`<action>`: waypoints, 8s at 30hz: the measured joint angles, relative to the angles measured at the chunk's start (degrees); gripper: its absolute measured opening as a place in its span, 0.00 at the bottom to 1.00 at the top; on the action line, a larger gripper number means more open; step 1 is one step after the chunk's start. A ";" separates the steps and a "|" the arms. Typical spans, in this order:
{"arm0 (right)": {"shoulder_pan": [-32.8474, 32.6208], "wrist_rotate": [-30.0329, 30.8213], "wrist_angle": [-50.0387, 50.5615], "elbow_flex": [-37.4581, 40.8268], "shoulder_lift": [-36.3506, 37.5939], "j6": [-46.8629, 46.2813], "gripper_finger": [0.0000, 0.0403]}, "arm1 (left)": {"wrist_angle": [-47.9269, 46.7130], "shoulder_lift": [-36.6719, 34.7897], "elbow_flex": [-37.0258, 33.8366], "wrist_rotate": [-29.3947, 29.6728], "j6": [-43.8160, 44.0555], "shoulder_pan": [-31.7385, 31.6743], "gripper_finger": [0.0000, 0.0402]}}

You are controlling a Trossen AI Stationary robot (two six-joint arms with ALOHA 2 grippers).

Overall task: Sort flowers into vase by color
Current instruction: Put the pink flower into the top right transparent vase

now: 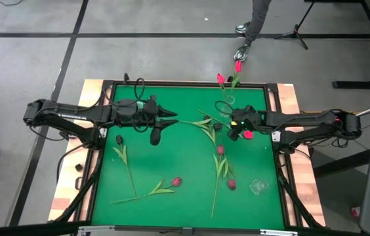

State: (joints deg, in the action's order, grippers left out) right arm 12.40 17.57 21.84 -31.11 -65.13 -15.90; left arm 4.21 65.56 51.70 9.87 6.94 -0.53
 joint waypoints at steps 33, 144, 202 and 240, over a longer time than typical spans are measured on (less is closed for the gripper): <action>6.40 -8.77 -9.00 4.41 -10.64 2.44 0.34 | -2.23 0.00 0.00 0.15 0.07 0.00 0.29; -19.56 -5.16 18.76 -41.20 -17.54 8.27 0.03 | -9.78 28.41 14.91 9.10 -17.89 3.34 0.02; -35.54 21.03 -27.29 -15.49 15.36 20.21 0.54 | 48.18 25.55 11.45 -8.94 12.38 -3.93 0.00; -18.99 -5.31 -40.63 -24.78 -2.66 22.19 0.54 | 38.39 28.35 11.45 -6.76 4.44 -1.94 0.00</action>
State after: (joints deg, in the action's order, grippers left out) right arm -6.59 12.26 -18.79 -55.89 -67.79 6.29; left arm 42.60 93.91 63.16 3.11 11.38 -2.48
